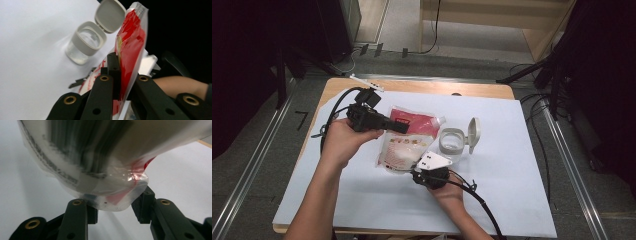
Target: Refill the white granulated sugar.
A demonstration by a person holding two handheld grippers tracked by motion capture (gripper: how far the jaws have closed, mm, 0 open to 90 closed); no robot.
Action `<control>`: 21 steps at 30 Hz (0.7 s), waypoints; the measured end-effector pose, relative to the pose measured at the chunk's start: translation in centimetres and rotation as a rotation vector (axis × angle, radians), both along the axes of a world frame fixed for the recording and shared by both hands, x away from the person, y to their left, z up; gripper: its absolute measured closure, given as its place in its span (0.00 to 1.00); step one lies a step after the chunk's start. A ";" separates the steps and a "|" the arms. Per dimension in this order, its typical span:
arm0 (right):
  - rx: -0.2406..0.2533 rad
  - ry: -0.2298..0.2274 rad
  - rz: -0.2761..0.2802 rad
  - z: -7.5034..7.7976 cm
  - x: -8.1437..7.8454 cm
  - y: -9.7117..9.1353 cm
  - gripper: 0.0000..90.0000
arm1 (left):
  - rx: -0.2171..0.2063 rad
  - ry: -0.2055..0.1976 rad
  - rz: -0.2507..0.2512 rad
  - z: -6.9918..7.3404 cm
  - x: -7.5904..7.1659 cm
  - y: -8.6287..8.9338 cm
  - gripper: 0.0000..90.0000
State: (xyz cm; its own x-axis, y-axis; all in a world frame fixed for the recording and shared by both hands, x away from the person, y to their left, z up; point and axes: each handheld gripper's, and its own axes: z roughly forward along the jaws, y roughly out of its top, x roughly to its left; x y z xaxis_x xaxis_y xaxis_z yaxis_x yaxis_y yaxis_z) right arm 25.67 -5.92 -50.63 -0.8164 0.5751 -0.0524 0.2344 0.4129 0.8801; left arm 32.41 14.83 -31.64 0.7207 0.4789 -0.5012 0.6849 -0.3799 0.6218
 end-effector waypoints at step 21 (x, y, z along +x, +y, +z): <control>0.116 0.144 0.054 3.4 -2.9 1.3 0.66 | 0.109 -0.057 -0.021 -2.1 0.3 -3.8 0.96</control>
